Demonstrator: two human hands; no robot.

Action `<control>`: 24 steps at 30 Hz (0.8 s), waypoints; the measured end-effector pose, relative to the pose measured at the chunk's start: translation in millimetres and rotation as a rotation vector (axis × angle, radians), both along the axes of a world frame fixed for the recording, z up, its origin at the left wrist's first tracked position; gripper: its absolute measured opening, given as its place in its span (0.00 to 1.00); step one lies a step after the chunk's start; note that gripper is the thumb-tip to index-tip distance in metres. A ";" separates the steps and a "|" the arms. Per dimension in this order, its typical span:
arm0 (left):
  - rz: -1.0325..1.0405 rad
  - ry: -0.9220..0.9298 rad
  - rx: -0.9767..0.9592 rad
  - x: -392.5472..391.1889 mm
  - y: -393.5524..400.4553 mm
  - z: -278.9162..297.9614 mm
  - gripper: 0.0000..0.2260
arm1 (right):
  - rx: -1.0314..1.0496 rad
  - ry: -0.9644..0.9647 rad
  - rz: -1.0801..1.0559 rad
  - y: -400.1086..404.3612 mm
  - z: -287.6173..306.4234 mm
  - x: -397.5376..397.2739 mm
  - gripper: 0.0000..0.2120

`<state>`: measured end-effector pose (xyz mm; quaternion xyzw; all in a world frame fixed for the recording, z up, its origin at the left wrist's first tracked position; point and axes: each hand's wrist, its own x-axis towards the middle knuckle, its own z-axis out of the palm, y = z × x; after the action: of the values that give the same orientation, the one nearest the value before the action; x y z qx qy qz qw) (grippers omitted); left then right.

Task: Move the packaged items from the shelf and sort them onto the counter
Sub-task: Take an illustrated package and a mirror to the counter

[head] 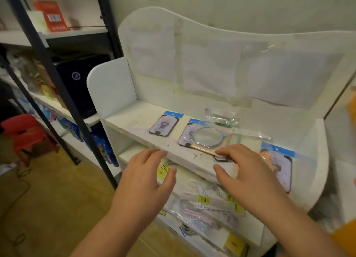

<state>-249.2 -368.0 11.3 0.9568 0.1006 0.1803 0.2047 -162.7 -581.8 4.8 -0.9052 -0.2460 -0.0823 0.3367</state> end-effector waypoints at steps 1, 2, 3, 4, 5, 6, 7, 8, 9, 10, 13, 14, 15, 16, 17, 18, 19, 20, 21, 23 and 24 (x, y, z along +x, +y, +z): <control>0.005 0.011 0.010 12.5 7.0 1.0 0.23 | 0.009 0.002 -0.002 8.7 -1.7 12.2 0.14; 0.007 0.022 0.018 24.6 14.0 2.1 0.23 | 0.014 0.004 -0.007 16.3 -3.3 24.0 0.14; 0.008 0.035 0.024 35.9 20.2 3.4 0.24 | 0.020 0.009 -0.014 22.6 -3.9 34.6 0.14; 0.012 0.048 0.031 46.2 26.6 4.2 0.24 | 0.028 0.020 -0.024 27.6 -4.2 44.2 0.14; 0.016 0.057 0.042 56.6 32.8 4.8 0.24 | 0.036 0.028 -0.036 32.0 -4.1 53.7 0.14; 0.017 0.062 0.046 67.3 39.9 4.2 0.25 | 0.038 0.032 -0.048 35.8 -4.3 63.0 0.14; 0.014 0.072 0.035 77.2 47.3 1.8 0.25 | 0.032 0.037 -0.058 38.7 -5.5 71.7 0.14; 0.011 0.086 0.017 86.8 54.5 -0.9 0.25 | 0.020 0.047 -0.066 41.8 -7.2 78.9 0.14; 0.008 0.103 0.001 96.2 61.3 -4.9 0.25 | 0.015 0.062 -0.078 44.2 -9.2 84.1 0.14; 0.000 0.122 -0.010 105.8 68.2 -9.3 0.25 | 0.015 0.073 -0.094 46.5 -11.9 88.2 0.14; -0.026 0.202 -0.042 139.9 88.5 -28.1 0.25 | -0.015 0.097 -0.136 56.0 -19.1 97.1 0.13; -0.030 0.222 -0.062 153.2 95.8 -35.4 0.25 | -0.034 0.109 -0.149 60.4 -20.5 99.9 0.12; -0.028 0.230 -0.083 167.5 103.7 -43.4 0.25 | -0.055 0.117 -0.164 64.9 -20.9 103.0 0.12; -0.017 0.229 -0.097 181.6 111.5 -51.2 0.24 | -0.078 0.122 -0.181 70.0 -20.8 105.9 0.12; 0.003 0.228 -0.102 195.2 118.6 -58.2 0.25 | -0.105 0.123 -0.198 75.5 -20.6 108.6 0.12; 0.024 0.237 -0.094 208.0 124.8 -64.8 0.26 | -0.131 0.122 -0.216 81.5 -20.1 110.4 0.13; 0.039 0.263 -0.074 220.9 129.7 -71.3 0.28 | -0.149 0.117 -0.241 87.6 -19.8 111.3 0.13; 0.041 0.300 -0.043 233.5 132.9 -76.7 0.31 | -0.165 0.112 -0.271 93.5 -19.7 112.8 0.13; 0.028 0.345 -0.001 244.7 134.3 -82.1 0.34 | -0.181 0.111 -0.297 99.1 -20.5 114.2 0.13; -0.025 0.399 0.113 261.2 133.2 -89.7 0.35 | -0.220 0.141 -0.337 111.5 -22.0 115.0 0.13; -0.058 0.391 0.167 266.2 132.6 -91.8 0.34 | -0.229 0.154 -0.347 118.8 -21.1 115.4 0.13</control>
<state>17.0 -235.4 -80.5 0.9897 0.0954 -0.0069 0.1064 -47.3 -462.9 -16.3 -0.9699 -0.0677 -0.0409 0.2302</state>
